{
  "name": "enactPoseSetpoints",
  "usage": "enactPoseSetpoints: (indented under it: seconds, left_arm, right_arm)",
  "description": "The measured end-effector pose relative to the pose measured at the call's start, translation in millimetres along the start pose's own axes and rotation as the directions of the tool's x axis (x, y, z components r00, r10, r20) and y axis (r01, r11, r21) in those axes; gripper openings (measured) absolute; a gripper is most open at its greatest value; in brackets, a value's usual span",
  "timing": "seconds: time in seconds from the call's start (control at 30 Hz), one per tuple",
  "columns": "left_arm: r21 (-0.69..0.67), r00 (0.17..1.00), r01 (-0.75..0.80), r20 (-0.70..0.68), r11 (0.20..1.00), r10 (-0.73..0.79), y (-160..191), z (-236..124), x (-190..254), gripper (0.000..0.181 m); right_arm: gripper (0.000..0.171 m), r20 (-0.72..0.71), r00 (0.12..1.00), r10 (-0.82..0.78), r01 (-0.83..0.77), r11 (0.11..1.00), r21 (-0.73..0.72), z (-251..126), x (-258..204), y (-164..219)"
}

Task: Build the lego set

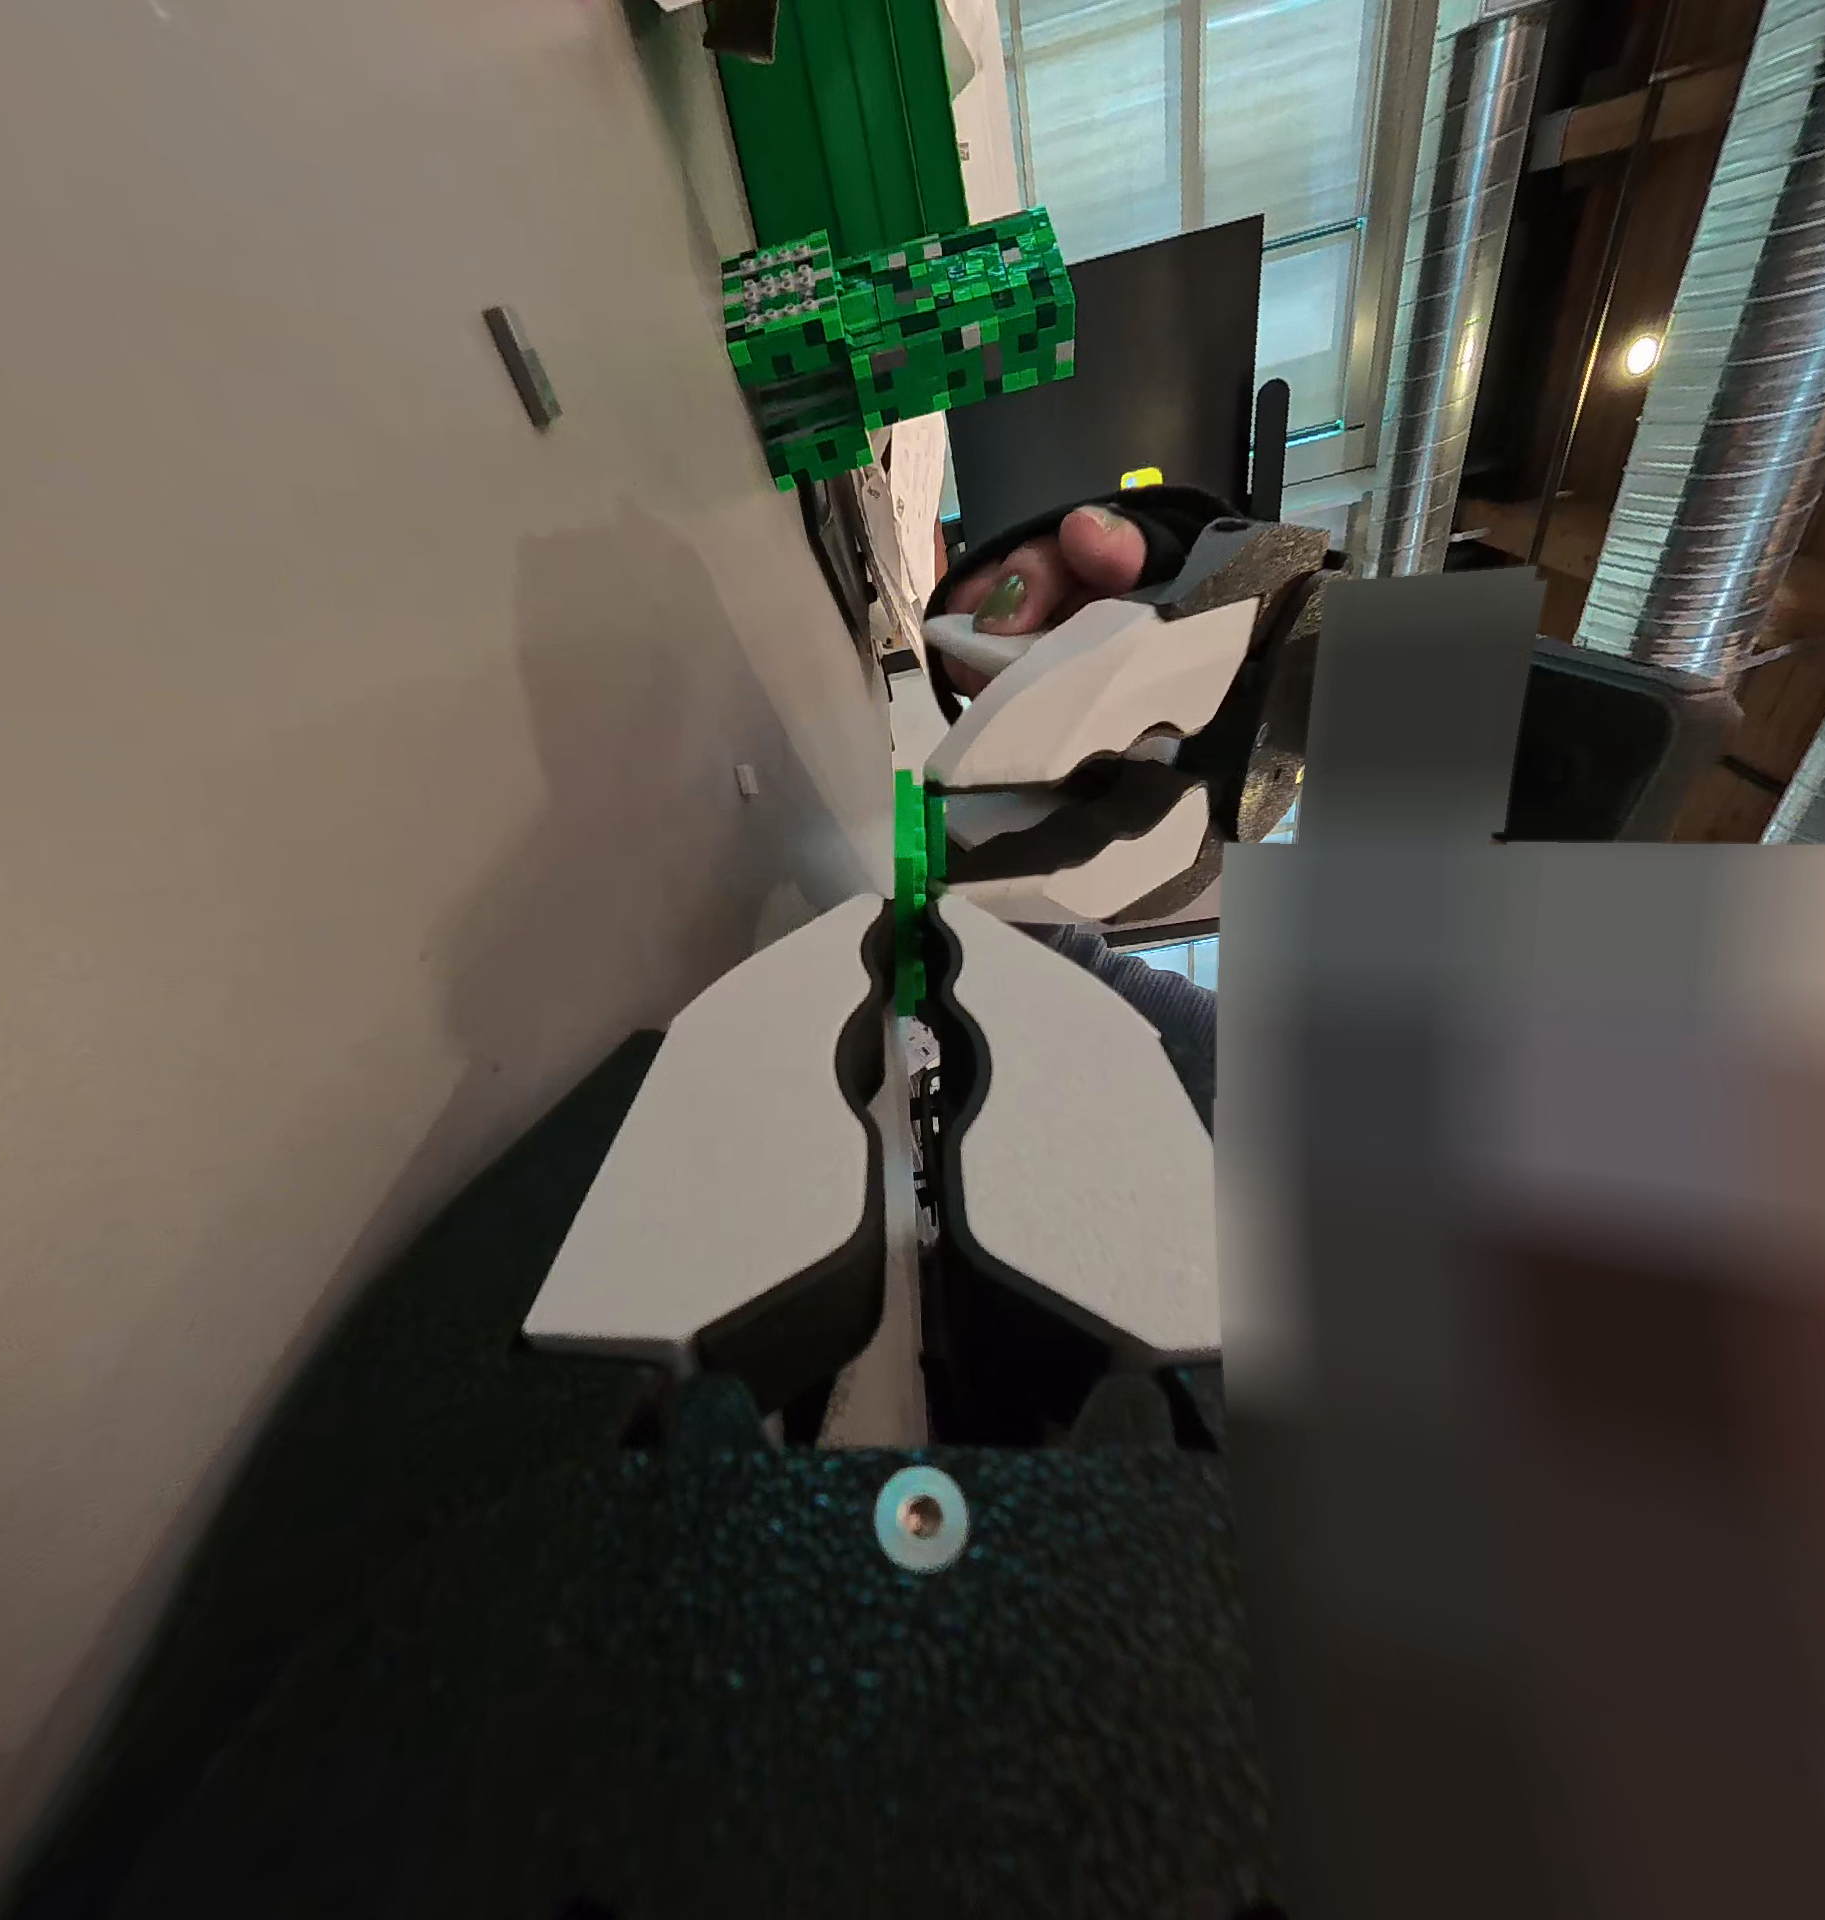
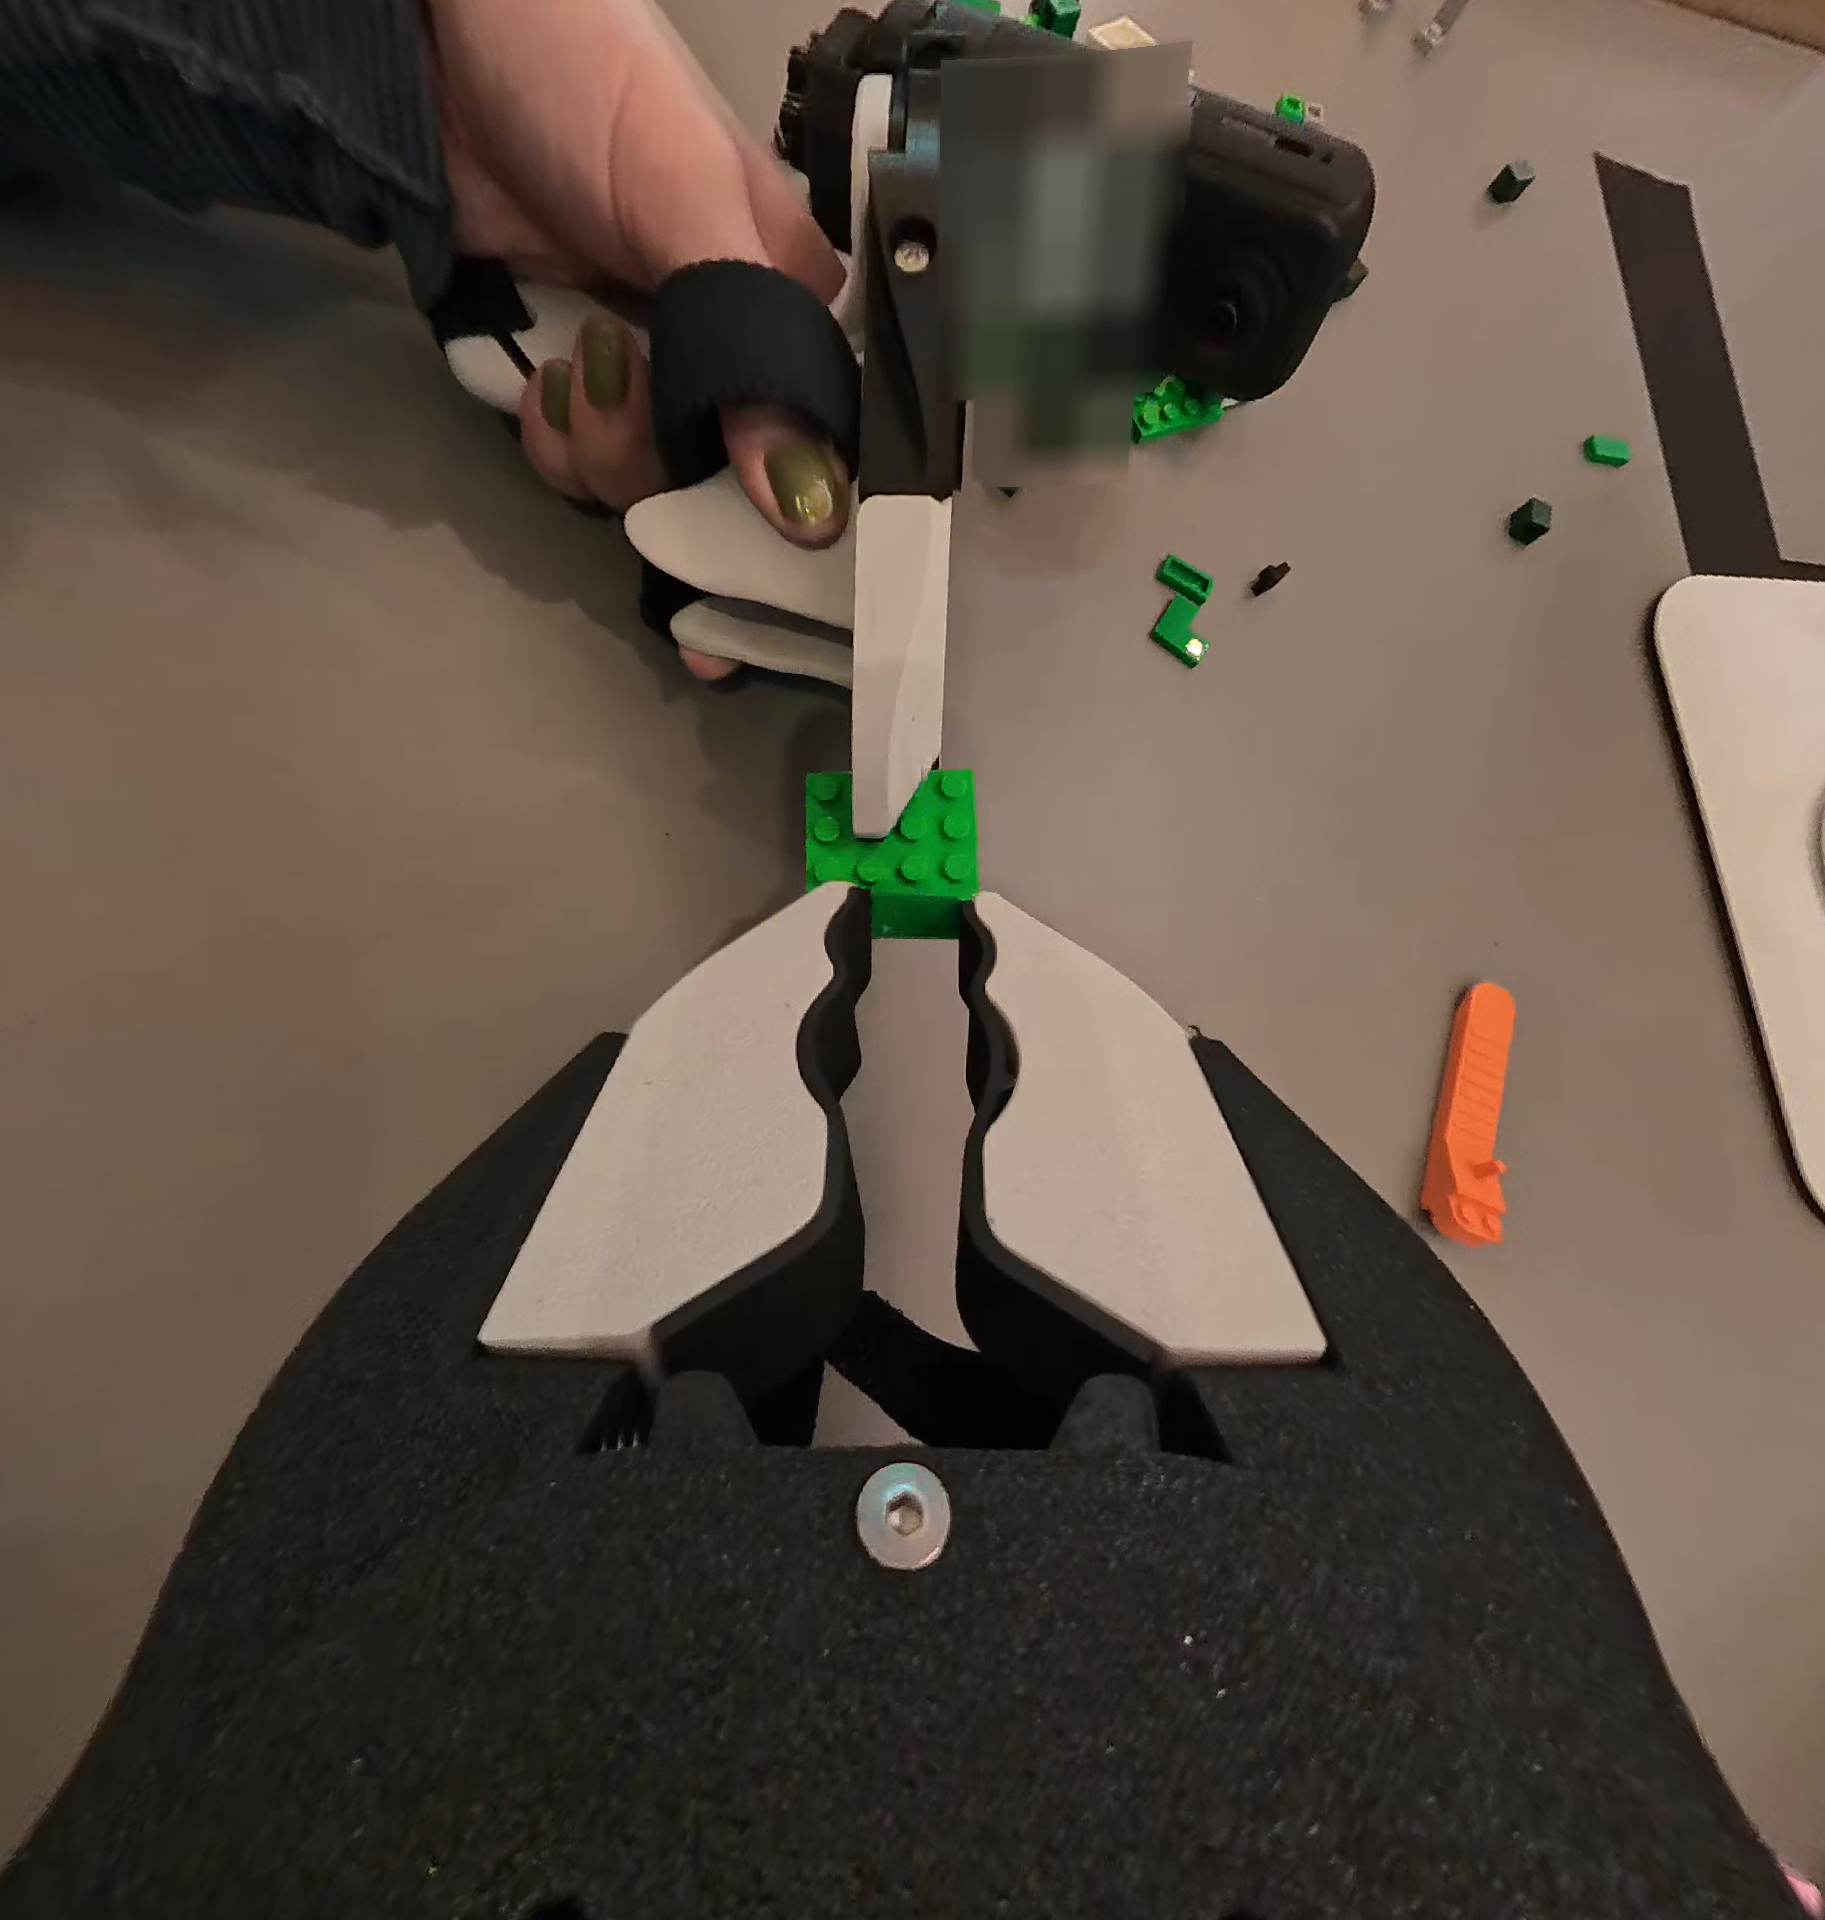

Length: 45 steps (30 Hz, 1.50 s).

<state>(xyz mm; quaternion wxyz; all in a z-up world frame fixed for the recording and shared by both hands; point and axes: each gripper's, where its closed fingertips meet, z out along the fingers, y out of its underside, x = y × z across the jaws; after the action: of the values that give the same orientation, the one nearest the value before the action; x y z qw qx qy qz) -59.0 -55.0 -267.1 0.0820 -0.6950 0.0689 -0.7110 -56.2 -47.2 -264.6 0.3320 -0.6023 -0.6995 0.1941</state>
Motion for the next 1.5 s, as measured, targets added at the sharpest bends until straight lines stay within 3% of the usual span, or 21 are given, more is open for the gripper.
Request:
enactPoseSetpoints:
  seconds: [0.03,1.03,1.1,1.17,1.23,1.33,1.4,1.5]
  left_arm:
    - [-0.003,1.0,0.0,-0.002,1.0,0.0,0,0,0,0.004]
    - [-0.009,1.0,0.003,-0.015,1.0,-0.003,1,0,2,0.004]
    - [-0.009,1.0,0.003,-0.015,1.0,-0.003,1,0,2,0.004]
    - [-0.007,1.0,0.005,-0.02,1.0,-0.005,1,0,2,0.004]
    - [-0.003,0.999,0.005,-0.035,1.0,-0.005,0,0,4,0.004]
    - [0.007,0.998,0.007,-0.063,1.0,-0.006,-2,-2,8,0.004]
    - [0.008,0.997,0.007,-0.073,1.0,-0.006,-2,-2,9,0.004]
    - [0.006,0.997,0.006,-0.076,1.0,-0.006,-2,-2,9,0.004]
  right_arm:
    - [0.015,-0.001,1.0,-0.003,0.003,1.0,-0.002,0,1,0]
    - [0.022,0.003,1.0,0.0,0.0,0.999,-0.04,-2,3,0]
    - [0.022,-0.03,0.999,0.04,-0.04,0.999,0.007,-7,9,-3]
    - [0.021,-0.056,0.981,0.187,-0.18,0.978,0.107,-15,20,-7]
    - [0.022,0.02,0.902,0.432,-0.426,0.881,0.207,-20,27,-7]
    - [0.034,0.293,0.633,0.717,-0.774,0.596,0.212,-21,23,-3]
    - [0.041,0.426,0.471,0.772,-0.878,0.458,0.141,-18,16,-1]
    - [0.04,0.549,0.305,0.778,-0.944,0.321,0.069,-15,9,-7]
